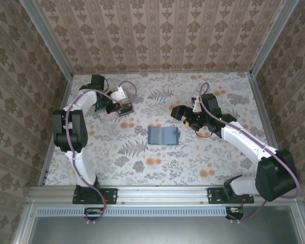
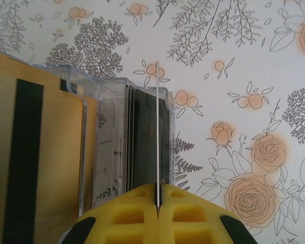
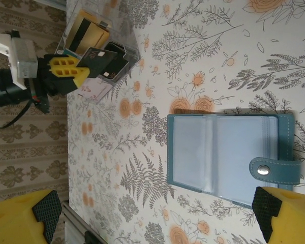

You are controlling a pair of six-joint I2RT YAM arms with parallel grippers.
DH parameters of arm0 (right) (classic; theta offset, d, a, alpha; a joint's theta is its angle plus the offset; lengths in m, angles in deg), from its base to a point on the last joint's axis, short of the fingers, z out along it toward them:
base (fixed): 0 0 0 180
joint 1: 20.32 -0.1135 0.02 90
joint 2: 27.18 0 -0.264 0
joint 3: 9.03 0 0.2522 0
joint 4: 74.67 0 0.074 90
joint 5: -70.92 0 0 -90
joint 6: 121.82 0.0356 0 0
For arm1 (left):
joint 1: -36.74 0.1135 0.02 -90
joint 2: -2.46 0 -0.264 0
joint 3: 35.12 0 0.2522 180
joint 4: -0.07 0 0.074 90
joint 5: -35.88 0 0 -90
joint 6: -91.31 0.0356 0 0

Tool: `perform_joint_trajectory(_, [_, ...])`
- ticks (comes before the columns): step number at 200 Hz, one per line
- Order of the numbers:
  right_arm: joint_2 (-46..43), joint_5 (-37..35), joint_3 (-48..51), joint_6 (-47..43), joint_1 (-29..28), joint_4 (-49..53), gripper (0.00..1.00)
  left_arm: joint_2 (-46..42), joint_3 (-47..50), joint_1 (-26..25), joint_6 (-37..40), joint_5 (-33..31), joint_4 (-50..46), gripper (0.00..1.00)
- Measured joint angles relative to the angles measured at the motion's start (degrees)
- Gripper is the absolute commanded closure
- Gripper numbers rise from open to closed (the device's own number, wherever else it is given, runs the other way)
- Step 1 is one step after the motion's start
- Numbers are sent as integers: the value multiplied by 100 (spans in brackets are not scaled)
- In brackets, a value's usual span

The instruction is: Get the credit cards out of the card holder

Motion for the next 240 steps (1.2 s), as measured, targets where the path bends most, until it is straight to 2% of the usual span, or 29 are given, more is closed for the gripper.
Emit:
perform_joint_trajectory(96, [0, 133, 76, 149, 0, -205, 0, 308, -264, -33, 155, -179, -144, 97])
perform_joint_trajectory(164, [0, 199, 87, 149, 0, -264, 0, 369, -494, -31, 199, -243, -350, 74])
perform_joint_trajectory(217, [0, 199, 92, 149, 0, -348, 0, 278, -616, -31, 166, -168, -348, 71])
perform_joint_trajectory(240, [0, 188, 92, 136, 0, -295, 1, -2, -566, -31, -142, -111, -125, 70])
